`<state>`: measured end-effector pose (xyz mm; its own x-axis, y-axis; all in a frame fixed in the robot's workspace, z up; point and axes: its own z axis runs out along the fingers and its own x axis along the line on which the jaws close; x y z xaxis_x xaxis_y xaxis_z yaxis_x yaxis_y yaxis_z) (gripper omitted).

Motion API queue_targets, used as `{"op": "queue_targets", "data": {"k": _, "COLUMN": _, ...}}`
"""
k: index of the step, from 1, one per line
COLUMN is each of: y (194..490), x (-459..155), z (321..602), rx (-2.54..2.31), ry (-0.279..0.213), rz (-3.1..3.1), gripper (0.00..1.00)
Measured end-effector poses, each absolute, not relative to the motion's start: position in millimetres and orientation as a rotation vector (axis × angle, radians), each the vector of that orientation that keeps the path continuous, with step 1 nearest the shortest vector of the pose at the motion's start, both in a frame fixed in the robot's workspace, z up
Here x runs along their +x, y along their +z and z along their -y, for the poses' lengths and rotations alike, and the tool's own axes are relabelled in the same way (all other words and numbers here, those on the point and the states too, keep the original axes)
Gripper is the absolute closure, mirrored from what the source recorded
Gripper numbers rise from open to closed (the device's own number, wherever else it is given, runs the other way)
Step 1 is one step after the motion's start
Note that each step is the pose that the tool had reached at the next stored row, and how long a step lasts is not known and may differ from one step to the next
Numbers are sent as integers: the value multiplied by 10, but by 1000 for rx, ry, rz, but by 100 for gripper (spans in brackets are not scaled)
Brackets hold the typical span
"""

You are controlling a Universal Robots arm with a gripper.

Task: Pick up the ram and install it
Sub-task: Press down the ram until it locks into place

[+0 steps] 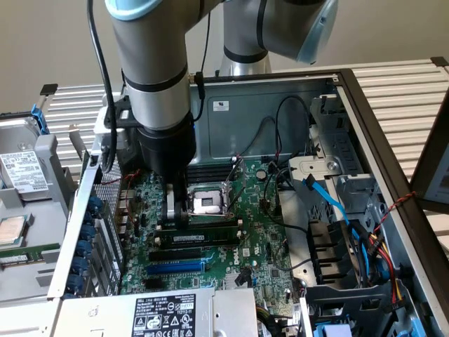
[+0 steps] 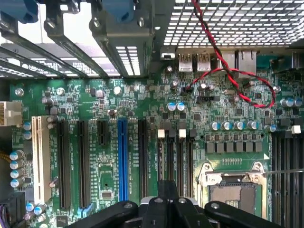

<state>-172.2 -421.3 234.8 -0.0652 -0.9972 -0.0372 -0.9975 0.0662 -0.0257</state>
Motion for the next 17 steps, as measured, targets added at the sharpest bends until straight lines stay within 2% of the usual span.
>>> {"op": "queue_targets", "data": {"k": 12, "y": 2256, "x": -1725, "z": 4214, "rx": -2117, "ry": 10, "rz": -2261, "gripper": 89}}
{"op": "queue_targets", "data": {"k": 17, "y": 2372, "x": -1719, "z": 4223, "rx": -2123, "ry": 25, "rz": -2268, "gripper": 89}}
